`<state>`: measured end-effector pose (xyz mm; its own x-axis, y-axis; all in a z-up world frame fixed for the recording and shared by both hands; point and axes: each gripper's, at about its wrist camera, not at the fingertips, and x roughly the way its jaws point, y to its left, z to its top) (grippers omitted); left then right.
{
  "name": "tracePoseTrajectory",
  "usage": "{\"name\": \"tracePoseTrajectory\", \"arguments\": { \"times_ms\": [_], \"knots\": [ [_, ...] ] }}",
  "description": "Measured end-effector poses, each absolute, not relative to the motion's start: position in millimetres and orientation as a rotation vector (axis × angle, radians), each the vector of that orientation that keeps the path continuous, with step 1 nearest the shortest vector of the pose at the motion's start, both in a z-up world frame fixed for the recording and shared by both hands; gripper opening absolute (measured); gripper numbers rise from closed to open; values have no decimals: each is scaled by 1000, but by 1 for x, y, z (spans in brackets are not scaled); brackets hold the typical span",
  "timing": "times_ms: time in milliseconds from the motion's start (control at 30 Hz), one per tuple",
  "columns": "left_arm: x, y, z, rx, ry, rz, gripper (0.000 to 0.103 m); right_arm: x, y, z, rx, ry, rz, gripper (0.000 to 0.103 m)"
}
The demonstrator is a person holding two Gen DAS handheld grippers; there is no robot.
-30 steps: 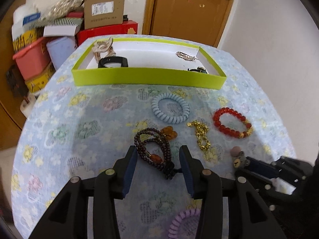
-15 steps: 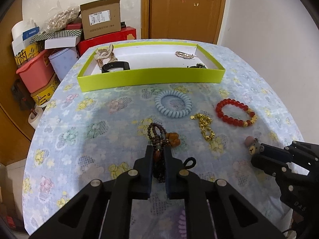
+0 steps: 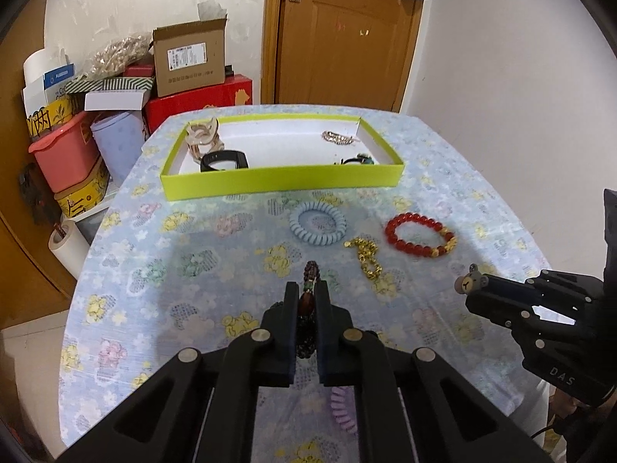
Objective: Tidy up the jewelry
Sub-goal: 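Carry the beaded bracelet and keychain over into the green box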
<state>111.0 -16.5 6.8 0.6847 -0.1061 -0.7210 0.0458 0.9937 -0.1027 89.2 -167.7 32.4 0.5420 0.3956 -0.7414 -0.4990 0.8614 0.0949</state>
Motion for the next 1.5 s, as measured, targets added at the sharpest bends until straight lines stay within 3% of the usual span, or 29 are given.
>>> {"name": "tracePoseTrajectory", "arguments": {
  "times_ms": [533,1000,1500],
  "knots": [
    [131,-2,45,-60,745,-98,8,116,-162,63,-159,784,527,19],
    [209,16,71,-56,718,-107,8,200,-148,91,-173,734,520,19],
    [301,23,45,-39,778,-91,8,298,-131,42,-176,851,493,19]
  ]
}}
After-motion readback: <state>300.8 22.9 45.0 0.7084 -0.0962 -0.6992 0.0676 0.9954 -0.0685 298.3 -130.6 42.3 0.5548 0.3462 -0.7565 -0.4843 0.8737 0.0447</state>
